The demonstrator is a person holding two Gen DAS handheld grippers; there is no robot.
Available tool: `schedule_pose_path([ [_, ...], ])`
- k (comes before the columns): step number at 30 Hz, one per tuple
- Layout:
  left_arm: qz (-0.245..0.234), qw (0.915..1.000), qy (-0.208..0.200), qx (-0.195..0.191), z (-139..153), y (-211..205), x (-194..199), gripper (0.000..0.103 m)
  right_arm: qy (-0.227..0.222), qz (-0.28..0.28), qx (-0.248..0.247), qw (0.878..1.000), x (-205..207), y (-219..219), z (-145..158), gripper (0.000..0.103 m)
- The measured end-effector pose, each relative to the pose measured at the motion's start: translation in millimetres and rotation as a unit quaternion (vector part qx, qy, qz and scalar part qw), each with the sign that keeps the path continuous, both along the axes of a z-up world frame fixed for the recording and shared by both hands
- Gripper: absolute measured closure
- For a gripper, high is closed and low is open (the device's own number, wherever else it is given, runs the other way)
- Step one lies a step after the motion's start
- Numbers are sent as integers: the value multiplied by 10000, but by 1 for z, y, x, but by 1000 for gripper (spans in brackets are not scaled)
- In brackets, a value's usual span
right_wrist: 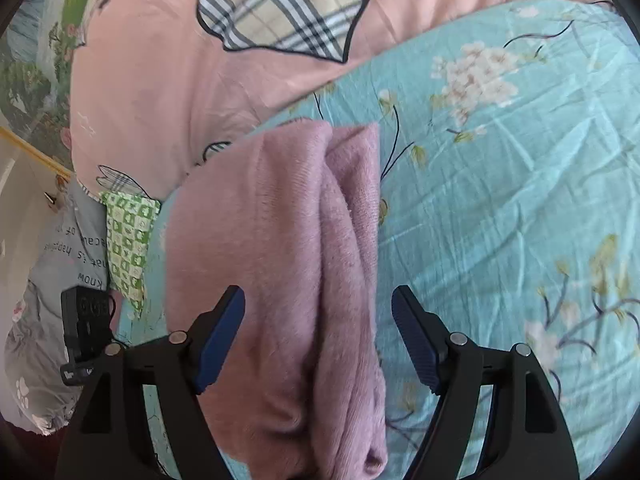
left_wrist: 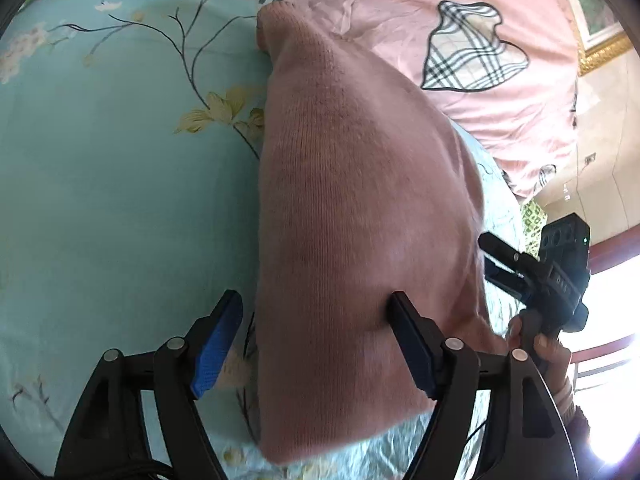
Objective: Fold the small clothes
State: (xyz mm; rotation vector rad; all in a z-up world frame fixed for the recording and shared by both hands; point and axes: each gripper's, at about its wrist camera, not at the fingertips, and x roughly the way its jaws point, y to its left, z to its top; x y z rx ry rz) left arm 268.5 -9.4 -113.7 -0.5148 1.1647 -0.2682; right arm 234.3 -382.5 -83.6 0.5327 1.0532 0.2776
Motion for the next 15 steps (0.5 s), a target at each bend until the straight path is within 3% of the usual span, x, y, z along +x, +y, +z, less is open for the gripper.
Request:
schedule_pose_path([
  [5, -17, 9994, 132, -333, -24, -10, 27, 24, 218, 240, 67, 9995, 15, 9, -24, 27],
  [6, -7, 9985, 184, -520, -32, -11, 32, 25, 313, 296, 159, 9989, 17, 12, -30, 33],
  [7, 35, 9980, 195, -604, -37, -12, 34, 31, 373, 319, 277, 9984, 17, 14, -35, 49],
  [9, -23, 9981, 66, -614, -35, -16, 34, 47, 478, 180, 422, 9978, 15, 18, -43, 59],
  [11, -122, 9981, -82, -598, -26, -16, 28, 60, 407, 50, 377, 9984, 9, 23, -38, 63],
  [15, -256, 9974, -414, -539, 2, -8, 1, 63, 241, 38, 432, 9988, -4, 39, -16, 67],
])
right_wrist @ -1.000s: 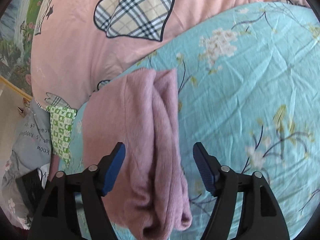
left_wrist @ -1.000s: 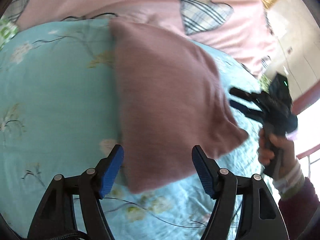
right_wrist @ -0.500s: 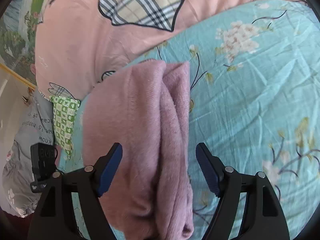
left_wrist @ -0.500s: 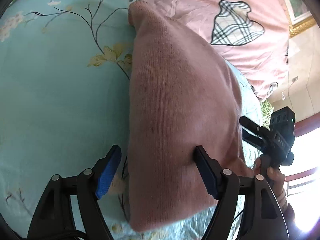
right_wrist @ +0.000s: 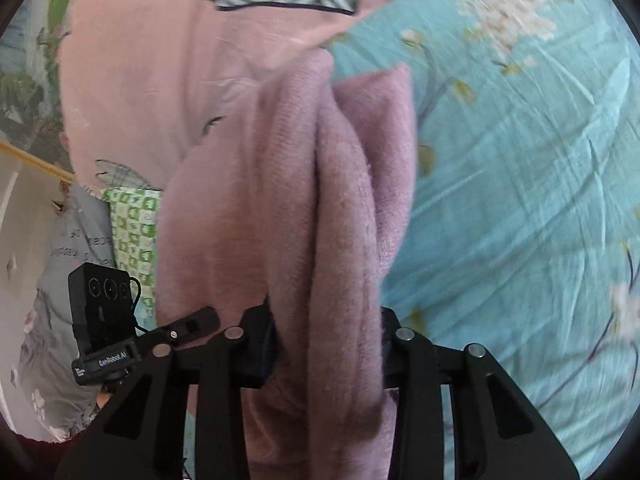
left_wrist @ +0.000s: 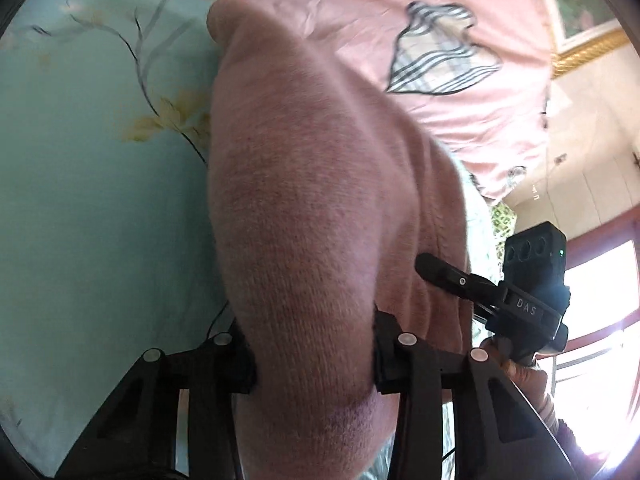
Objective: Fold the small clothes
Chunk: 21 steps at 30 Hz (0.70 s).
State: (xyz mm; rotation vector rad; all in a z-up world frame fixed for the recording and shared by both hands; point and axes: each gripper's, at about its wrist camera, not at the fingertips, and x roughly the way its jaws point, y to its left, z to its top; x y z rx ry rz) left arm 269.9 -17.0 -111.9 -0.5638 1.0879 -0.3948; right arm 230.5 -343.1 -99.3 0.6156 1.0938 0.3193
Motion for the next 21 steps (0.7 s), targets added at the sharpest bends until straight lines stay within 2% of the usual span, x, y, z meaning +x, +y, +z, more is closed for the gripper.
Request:
schedule_pose_path([
  [3, 55, 9997, -237, 50, 23, 22, -32, 63, -140, 233, 117, 9996, -12, 26, 17, 68],
  [6, 264, 9993, -269, -27, 36, 61, -72, 63, -261, 525, 328, 9977, -27, 61, 29, 68],
  [11, 644, 9975, -249, 131, 45, 118, -120, 63, -342, 1048, 675, 9916, -47, 128, 28, 68],
  [16, 903, 9952, -296, 233, 37, 153, -152, 63, -136, 1400, 844, 9865, -52, 179, 5, 68],
  [19, 986, 9945, -170, 301, 13, 170, -160, 62, 5, 1514, 795, 9853, -50, 196, -9, 67],
  [21, 971, 9940, 30, 508, -5, 168, -159, 60, 194, 1525, 667, 9859, -49, 200, -24, 66],
])
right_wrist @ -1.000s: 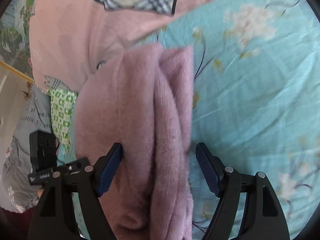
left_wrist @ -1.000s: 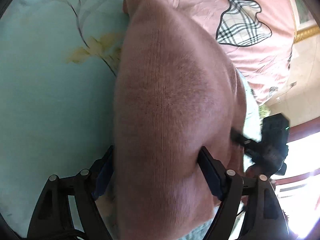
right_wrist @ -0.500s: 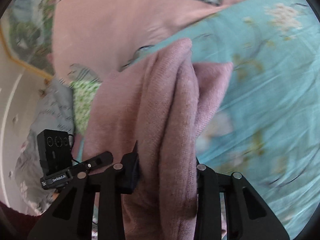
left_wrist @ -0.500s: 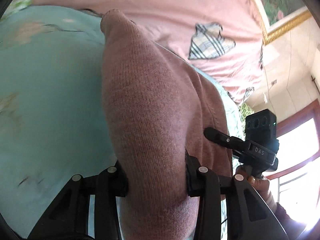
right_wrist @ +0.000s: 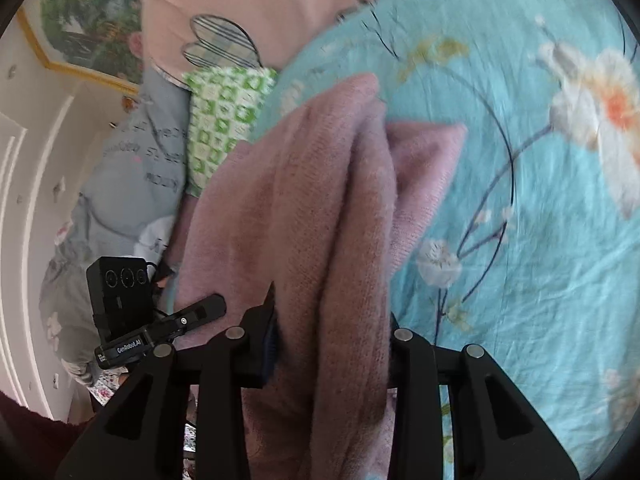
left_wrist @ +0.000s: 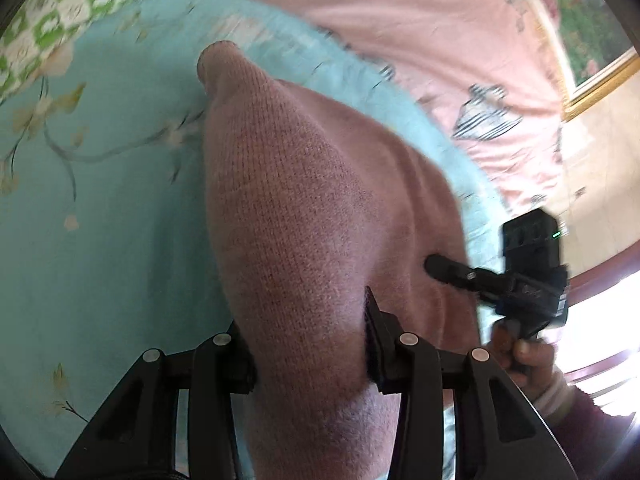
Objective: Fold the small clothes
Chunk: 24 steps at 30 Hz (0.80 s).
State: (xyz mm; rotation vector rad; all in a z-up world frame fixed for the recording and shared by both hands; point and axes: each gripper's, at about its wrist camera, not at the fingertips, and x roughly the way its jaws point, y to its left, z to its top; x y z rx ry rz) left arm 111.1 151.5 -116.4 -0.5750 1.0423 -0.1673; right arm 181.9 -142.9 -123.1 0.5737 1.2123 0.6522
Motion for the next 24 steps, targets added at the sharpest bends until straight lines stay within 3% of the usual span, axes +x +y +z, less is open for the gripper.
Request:
schedule_pose_path([
  [3, -13, 10000, 54, 57, -14, 1, -4, 52, 150, -15, -260, 9995, -2, 1, -19, 64],
  [9, 108, 9995, 143, 277, -3, 1, -13, 44, 243, -227, -301, 9990, -3, -8, -27, 56],
  [20, 340, 9982, 271, 424, 23, 24, -64, 43, -217, -843, -678, 9939, -29, -27, 24, 53],
  [24, 194, 9979, 312, 529, 26, 20, -86, 41, -502, -836, -584, 9935, -52, -28, 47, 53],
])
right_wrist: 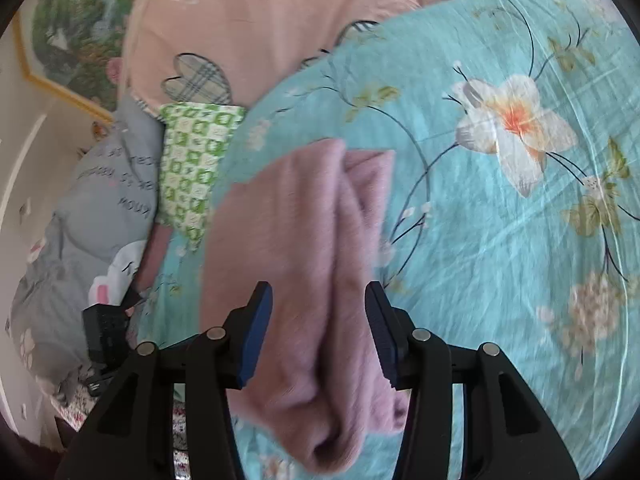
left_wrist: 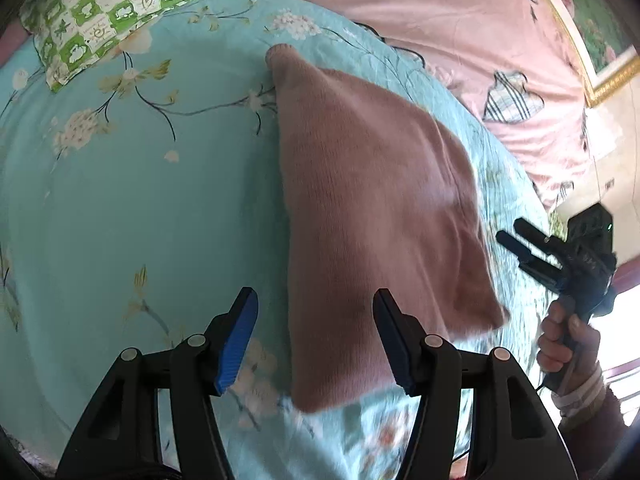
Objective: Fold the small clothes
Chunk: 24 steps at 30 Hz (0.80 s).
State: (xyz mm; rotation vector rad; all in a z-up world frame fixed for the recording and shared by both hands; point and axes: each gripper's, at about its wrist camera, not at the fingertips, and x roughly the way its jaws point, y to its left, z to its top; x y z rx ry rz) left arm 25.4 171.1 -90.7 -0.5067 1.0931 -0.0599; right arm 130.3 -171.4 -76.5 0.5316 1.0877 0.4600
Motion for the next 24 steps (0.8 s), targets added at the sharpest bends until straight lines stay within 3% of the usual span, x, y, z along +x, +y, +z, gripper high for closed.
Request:
schedule_pose_path([
  [3, -231, 9996, 38, 165, 2, -12, -16, 40, -13, 143, 54, 9999, -16, 7, 6, 53],
  [7, -591, 9973, -11, 427, 2, -29, -34, 26, 27, 432, -120, 9990, -35, 23, 4, 53],
  [12, -890, 9905, 39, 1044, -12, -51, -51, 26, 85, 816, -557, 9951, -56, 40, -5, 53],
  [16, -1040, 9866, 33, 1254, -24, -68, -56, 26, 59, 962, -934, 9910, -64, 45, -9, 53],
  [19, -1161, 9822, 68, 1478, -34, -79, -55, 26, 76, 943, -947, 9910, -65, 43, -11, 54],
  [22, -1178, 9783, 112, 1701, -41, -84, -51, 30, 77, 873, -897, 9921, -65, 41, -11, 57],
  [24, -1043, 9782, 164, 1790, -42, -79, -44, 45, 79, 884, -892, 9920, -65, 40, -12, 61],
])
